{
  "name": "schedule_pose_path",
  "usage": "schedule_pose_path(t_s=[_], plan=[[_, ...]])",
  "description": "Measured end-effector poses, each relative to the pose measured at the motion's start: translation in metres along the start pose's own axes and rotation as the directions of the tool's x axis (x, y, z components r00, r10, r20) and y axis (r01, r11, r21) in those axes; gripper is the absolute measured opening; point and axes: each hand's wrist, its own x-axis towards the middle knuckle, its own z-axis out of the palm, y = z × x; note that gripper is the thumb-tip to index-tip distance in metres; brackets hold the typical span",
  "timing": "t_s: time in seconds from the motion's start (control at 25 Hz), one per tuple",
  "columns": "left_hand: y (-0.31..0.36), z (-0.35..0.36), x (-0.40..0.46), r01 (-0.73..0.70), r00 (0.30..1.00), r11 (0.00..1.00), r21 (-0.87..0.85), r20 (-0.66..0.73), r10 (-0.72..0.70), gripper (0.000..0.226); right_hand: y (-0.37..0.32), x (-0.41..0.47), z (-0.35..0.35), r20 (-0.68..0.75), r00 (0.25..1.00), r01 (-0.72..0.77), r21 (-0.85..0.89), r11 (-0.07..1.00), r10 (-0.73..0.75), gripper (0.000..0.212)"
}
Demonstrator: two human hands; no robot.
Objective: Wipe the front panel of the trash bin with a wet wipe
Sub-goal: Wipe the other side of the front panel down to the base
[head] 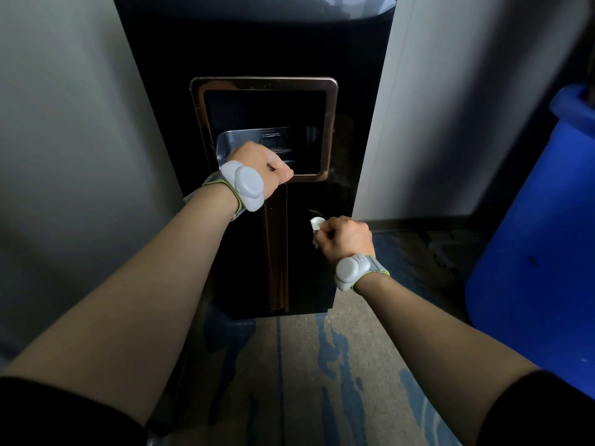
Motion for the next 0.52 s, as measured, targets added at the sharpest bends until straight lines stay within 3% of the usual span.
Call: schedule_pose_path(t_s=[0.52], plan=[[-0.006,0.002,0.003,-0.018,1.000,1.000,0.002,-0.002,0.018,0.013,0.023,0.002,-0.016,-0.037,0.994,-0.101,-0.046,0.994,0.100,0.020]])
